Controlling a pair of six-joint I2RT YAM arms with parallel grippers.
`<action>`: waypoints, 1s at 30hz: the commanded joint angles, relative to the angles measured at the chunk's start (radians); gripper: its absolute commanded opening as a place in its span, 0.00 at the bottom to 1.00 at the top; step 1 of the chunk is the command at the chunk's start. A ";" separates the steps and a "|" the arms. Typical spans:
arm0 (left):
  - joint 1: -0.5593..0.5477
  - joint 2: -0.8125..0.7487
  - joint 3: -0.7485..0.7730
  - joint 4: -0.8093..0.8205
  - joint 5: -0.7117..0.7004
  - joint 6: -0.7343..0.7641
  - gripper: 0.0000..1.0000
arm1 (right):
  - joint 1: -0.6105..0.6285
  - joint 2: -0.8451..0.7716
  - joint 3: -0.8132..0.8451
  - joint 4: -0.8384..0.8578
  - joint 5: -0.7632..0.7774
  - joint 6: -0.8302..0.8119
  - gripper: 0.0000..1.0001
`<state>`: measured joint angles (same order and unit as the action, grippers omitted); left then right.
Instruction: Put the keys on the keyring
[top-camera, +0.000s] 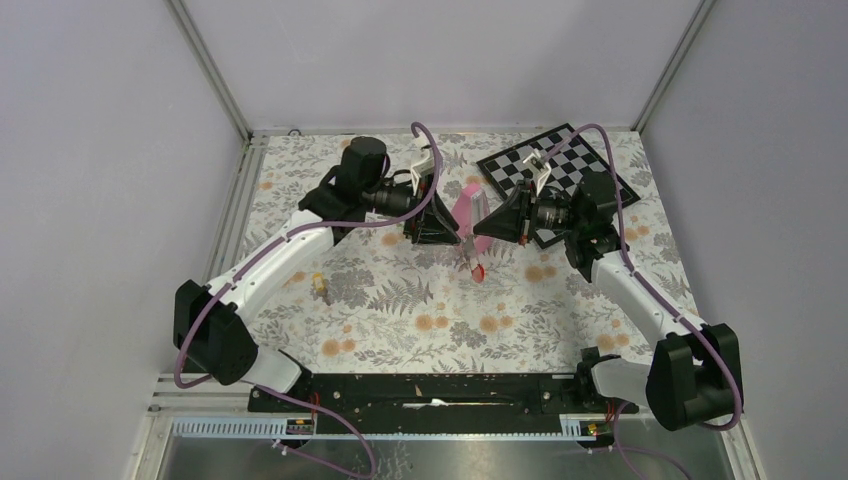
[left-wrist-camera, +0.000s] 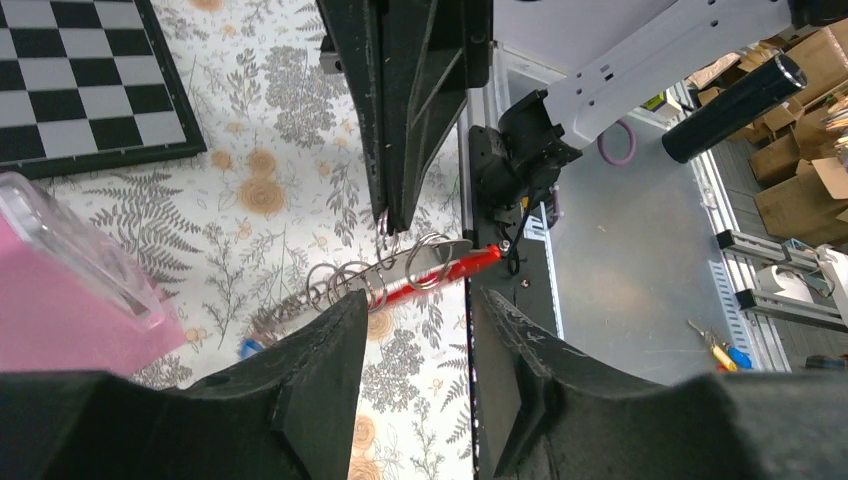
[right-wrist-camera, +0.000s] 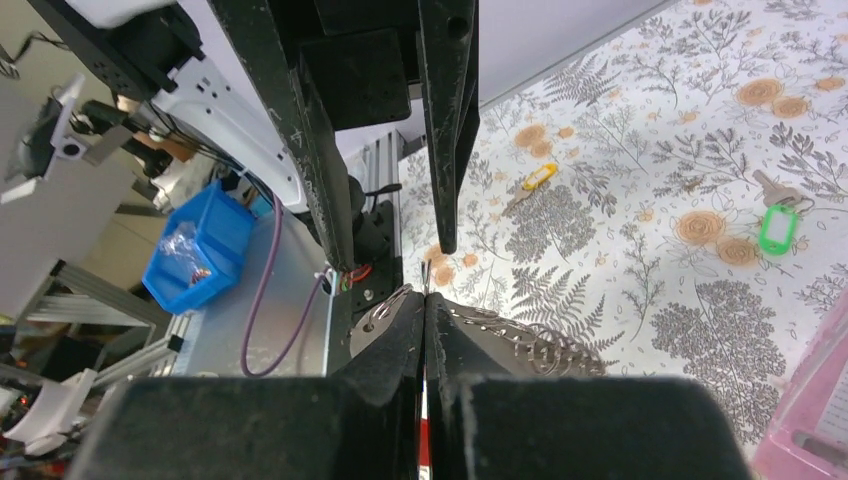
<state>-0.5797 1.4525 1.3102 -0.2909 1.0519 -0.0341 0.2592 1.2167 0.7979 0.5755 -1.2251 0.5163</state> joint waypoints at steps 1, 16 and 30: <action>0.000 -0.036 -0.023 0.217 0.042 -0.127 0.47 | -0.010 -0.002 0.016 0.244 -0.027 0.162 0.00; 0.000 -0.002 -0.051 0.386 0.027 -0.234 0.23 | -0.011 -0.006 -0.019 0.330 -0.030 0.219 0.00; -0.008 0.006 -0.080 0.410 0.020 -0.246 0.17 | -0.011 -0.005 -0.023 0.342 -0.025 0.227 0.00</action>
<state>-0.5816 1.4551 1.2427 0.0578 1.0622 -0.2699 0.2523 1.2282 0.7700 0.8448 -1.2430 0.7319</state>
